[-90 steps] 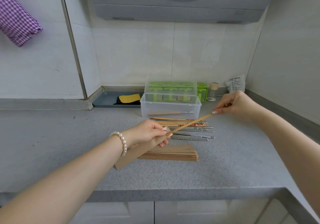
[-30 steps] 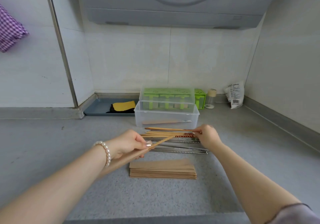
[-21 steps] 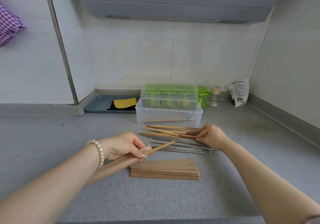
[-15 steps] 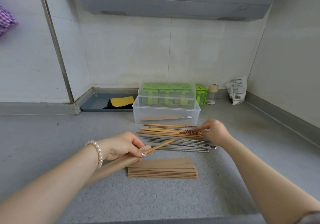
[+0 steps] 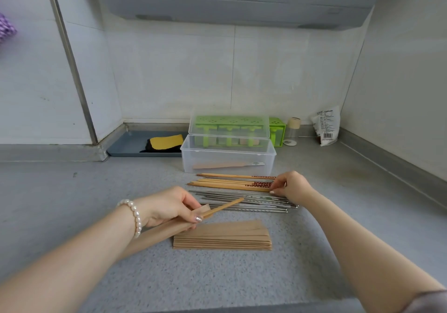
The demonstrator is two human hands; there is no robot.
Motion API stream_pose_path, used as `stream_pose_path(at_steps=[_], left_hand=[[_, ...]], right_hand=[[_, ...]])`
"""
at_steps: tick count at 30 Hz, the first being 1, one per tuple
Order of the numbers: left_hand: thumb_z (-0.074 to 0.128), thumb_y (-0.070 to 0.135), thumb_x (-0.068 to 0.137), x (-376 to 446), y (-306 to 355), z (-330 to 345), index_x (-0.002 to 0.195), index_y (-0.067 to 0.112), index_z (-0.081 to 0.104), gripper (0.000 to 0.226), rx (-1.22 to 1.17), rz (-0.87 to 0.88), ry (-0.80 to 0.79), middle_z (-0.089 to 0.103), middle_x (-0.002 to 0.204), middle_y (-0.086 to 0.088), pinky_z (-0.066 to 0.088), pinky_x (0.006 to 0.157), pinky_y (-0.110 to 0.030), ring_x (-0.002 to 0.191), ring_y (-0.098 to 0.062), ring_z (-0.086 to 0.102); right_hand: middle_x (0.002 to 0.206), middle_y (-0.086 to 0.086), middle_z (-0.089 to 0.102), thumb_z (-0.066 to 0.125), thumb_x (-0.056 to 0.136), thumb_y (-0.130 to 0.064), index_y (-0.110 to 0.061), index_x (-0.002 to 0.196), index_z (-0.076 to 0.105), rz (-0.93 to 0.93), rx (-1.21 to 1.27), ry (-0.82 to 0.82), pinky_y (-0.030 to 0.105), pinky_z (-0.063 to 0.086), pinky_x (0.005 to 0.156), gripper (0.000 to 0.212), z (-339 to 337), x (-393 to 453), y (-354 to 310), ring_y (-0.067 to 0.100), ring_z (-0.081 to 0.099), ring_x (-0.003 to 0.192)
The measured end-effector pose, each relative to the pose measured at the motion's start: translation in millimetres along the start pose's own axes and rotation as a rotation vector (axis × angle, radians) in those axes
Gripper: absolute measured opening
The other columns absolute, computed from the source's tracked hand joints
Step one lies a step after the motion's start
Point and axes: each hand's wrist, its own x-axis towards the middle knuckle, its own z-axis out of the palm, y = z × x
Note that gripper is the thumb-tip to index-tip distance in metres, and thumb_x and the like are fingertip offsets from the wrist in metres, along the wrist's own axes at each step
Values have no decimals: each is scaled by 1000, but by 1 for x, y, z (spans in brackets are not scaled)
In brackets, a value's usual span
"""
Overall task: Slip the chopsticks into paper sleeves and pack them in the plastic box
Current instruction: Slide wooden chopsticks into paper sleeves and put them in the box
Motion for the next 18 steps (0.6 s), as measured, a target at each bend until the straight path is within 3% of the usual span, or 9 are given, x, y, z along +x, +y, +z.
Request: stream_pose_path(at_steps=[7, 12, 16, 18], left_hand=[[65, -4, 79, -2, -1, -1, 98, 2, 70, 20, 57, 8, 14, 69, 86, -17, 56, 72, -29, 69, -16, 66], [67, -2, 79, -6, -2, -2, 95, 5, 71, 18, 70, 5, 18, 71, 81, -11, 55, 76, -29, 71, -15, 66], [68, 2, 79, -10, 2, 2, 86, 12, 71, 13, 88, 19, 36, 73, 75, -4, 53, 86, -32, 77, -15, 67], [67, 2, 79, -13, 6, 5, 84, 12, 70, 12, 66, 38, 46, 72, 73, -3, 53, 89, -35, 78, -16, 67]], right_hand=[[89, 1, 65, 73, 78, -22, -14, 83, 70, 62, -22, -56, 27, 46, 79, 10, -1, 9, 3, 18, 57, 86], [86, 1, 60, 66, 85, -19, -8, 91, 68, -15, -17, -10, 27, 41, 76, 13, -4, 4, 0, 18, 53, 81], [66, 1, 67, 62, 86, -5, -3, 81, 63, -65, 389, -6, 21, 47, 54, 5, -29, -15, -14, 12, 57, 56], [60, 2, 68, 58, 86, 1, -4, 79, 65, -85, 664, 11, 18, 48, 51, 11, -45, -27, -20, 13, 56, 53]])
